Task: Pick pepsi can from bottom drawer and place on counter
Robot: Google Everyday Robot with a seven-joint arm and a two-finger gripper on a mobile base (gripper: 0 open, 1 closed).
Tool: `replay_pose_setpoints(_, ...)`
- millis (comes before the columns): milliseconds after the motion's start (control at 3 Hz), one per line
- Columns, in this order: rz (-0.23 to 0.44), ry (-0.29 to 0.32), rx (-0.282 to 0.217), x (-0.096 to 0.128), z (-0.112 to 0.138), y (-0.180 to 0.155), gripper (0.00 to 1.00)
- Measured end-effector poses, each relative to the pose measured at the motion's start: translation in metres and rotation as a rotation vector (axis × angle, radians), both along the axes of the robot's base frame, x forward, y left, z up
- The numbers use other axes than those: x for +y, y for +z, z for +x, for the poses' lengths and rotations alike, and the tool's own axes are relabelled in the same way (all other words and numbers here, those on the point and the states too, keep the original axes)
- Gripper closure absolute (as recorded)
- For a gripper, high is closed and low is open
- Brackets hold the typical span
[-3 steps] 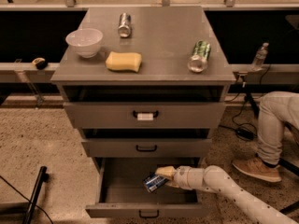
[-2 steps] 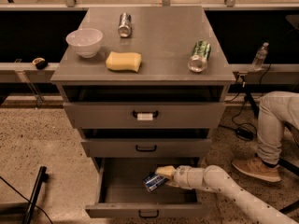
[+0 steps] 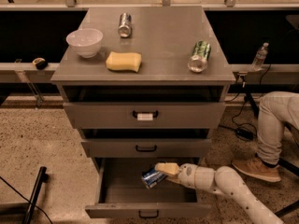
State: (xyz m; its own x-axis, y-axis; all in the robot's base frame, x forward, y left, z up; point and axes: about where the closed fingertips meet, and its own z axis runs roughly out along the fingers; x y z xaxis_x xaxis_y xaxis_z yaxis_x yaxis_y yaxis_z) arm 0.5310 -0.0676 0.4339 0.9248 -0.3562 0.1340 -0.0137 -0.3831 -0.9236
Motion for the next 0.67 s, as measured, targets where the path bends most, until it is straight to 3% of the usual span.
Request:
replay_pose_setpoints(333, 0.042, 0.039, -0.201, -0.005, -0.026, 0.08, 1.0)
replay_pose_setpoints(667, 0.023, 0.053, -0.326, -0.001, -0.053, 0.14, 1.0)
